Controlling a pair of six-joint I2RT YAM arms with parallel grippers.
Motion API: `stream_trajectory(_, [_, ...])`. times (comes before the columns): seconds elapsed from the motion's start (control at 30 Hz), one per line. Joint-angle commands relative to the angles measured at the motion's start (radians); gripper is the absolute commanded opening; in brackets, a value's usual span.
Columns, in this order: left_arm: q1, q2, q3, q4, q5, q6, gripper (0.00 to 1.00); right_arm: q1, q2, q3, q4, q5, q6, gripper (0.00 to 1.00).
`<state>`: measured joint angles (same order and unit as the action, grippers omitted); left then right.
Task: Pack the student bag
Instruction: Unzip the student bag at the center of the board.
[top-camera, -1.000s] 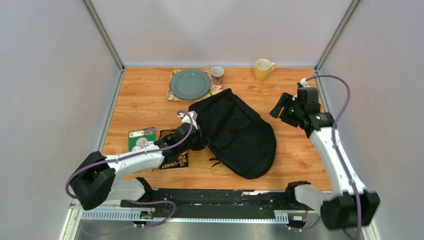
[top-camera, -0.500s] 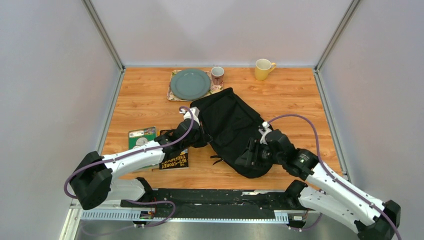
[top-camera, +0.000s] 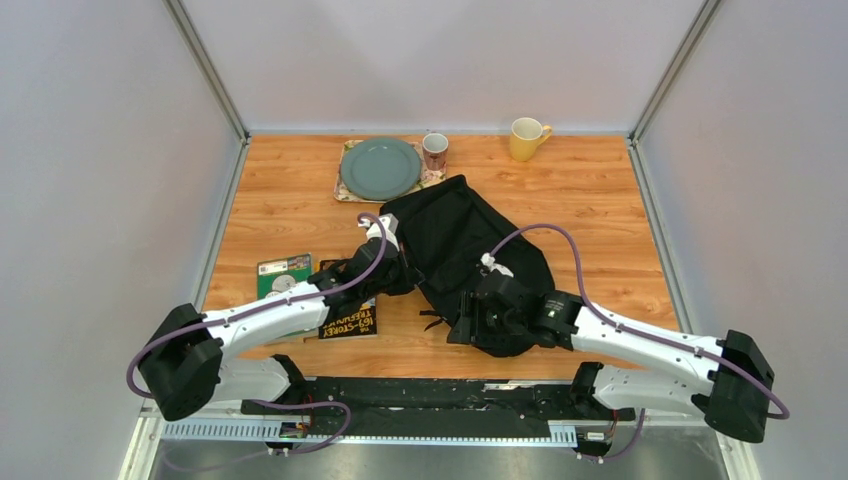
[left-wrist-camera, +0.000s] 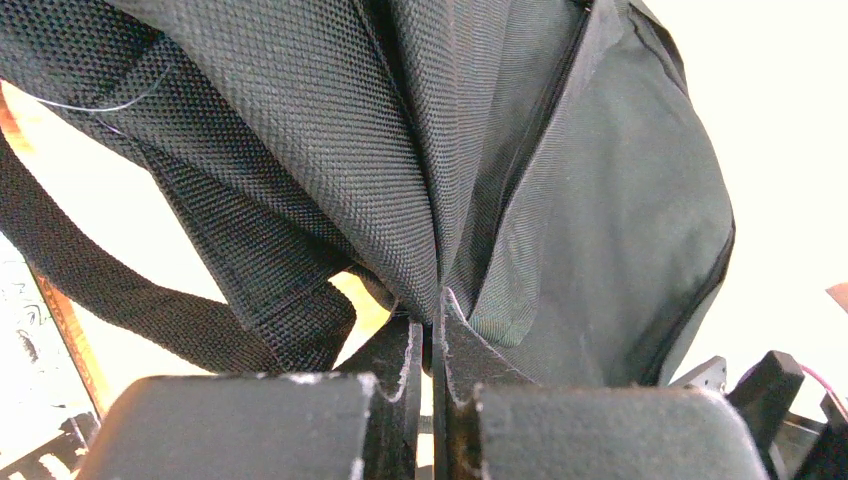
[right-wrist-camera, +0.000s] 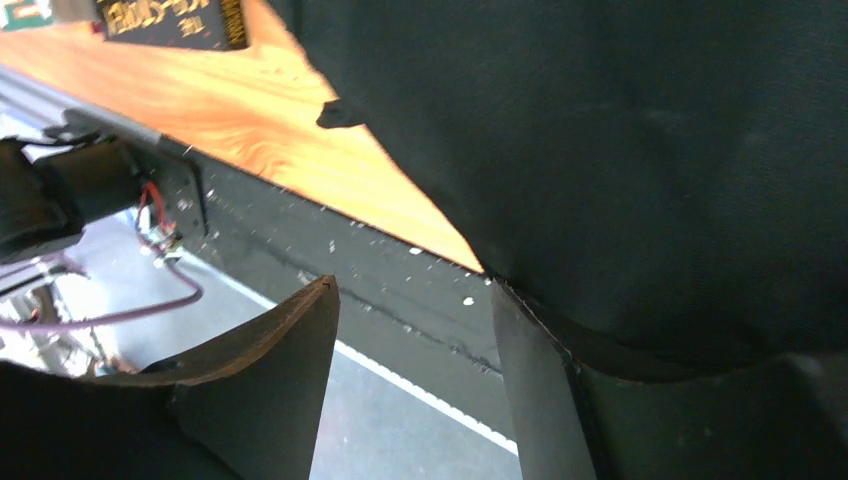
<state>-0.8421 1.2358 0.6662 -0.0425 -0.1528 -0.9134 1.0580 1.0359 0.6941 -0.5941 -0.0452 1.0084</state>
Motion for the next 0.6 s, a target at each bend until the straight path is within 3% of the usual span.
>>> stream_trajectory(0.0, [0.005,-0.068,0.021,0.047,-0.054,0.011,0.00,-0.018,0.053,-0.001,-0.001,0.169,-0.002,0.64])
stream_trajectory(0.27, [0.005,-0.108,-0.022,0.032,-0.054,-0.031,0.00,-0.044,0.096,0.051,-0.076,0.356,-0.042,0.65])
stream_trajectory(0.57, [-0.018,-0.108,-0.102,0.072,-0.031,-0.113,0.00,-0.170,0.050,0.062,-0.059,0.315,-0.163,0.66])
